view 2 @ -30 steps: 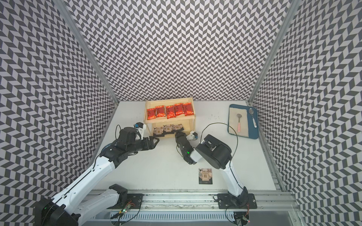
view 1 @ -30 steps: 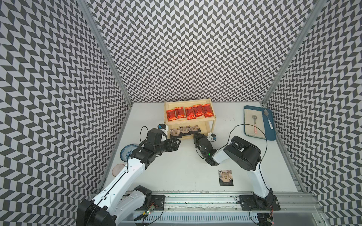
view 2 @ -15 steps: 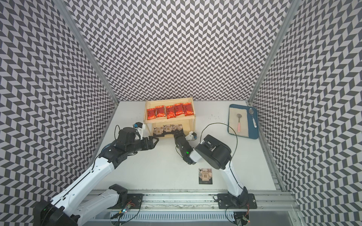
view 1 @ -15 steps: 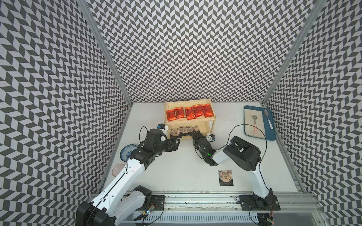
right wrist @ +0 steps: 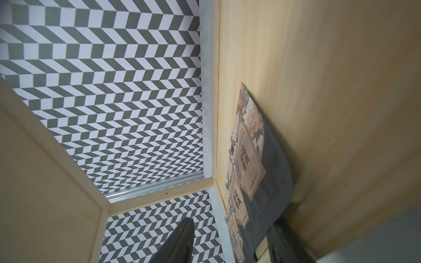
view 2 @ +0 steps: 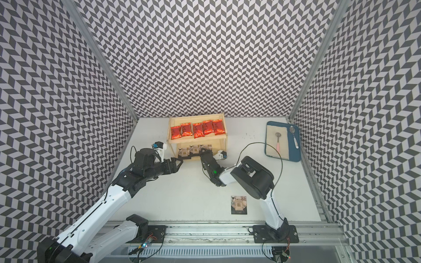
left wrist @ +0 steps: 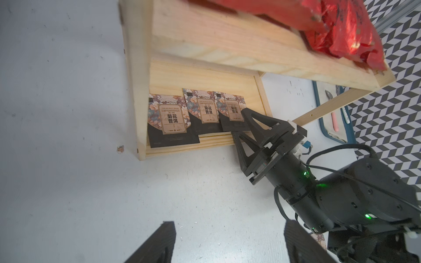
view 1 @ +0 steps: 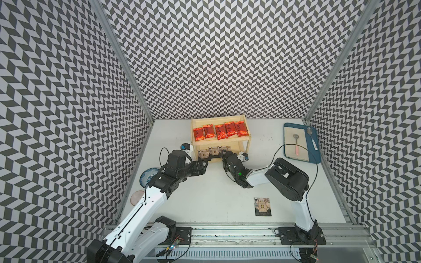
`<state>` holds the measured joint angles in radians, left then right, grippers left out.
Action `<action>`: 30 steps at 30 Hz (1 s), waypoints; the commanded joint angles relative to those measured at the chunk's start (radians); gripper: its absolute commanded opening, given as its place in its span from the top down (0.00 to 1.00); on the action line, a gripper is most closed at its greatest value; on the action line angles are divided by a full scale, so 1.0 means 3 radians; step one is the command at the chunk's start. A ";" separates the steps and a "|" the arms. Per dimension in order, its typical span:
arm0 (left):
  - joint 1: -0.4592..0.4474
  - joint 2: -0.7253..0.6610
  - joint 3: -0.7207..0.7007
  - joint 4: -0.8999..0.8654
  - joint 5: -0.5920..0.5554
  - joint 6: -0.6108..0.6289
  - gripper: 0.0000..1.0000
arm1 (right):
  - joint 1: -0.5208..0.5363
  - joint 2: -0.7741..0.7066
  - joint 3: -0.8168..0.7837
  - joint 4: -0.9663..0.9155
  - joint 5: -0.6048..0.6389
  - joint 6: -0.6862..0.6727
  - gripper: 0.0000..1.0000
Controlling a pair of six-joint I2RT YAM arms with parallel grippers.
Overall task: Place the tea bags on the shelf by color
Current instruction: Place the tea bag on the shelf.
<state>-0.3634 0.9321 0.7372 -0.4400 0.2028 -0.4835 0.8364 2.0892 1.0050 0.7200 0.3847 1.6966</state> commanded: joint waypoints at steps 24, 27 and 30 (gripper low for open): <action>0.0079 -0.0060 0.0073 -0.0006 -0.0027 0.0032 0.21 | 0.0004 -0.0559 -0.0089 -0.0861 -0.0319 -0.1035 0.44; 0.0095 -0.0069 0.0065 -0.0006 -0.0031 0.0031 0.21 | 0.0075 -0.0824 -0.0322 -0.0833 -0.0319 -0.1035 0.44; 0.0092 -0.0116 0.0054 0.0006 -0.0037 0.0024 0.22 | 0.0208 -0.1233 -0.0572 -0.0883 -0.0369 -0.1718 0.47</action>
<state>-0.3397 0.9203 0.7372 -0.4400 0.2020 -0.4839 0.8600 1.8294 0.8803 0.4641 0.2928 1.4185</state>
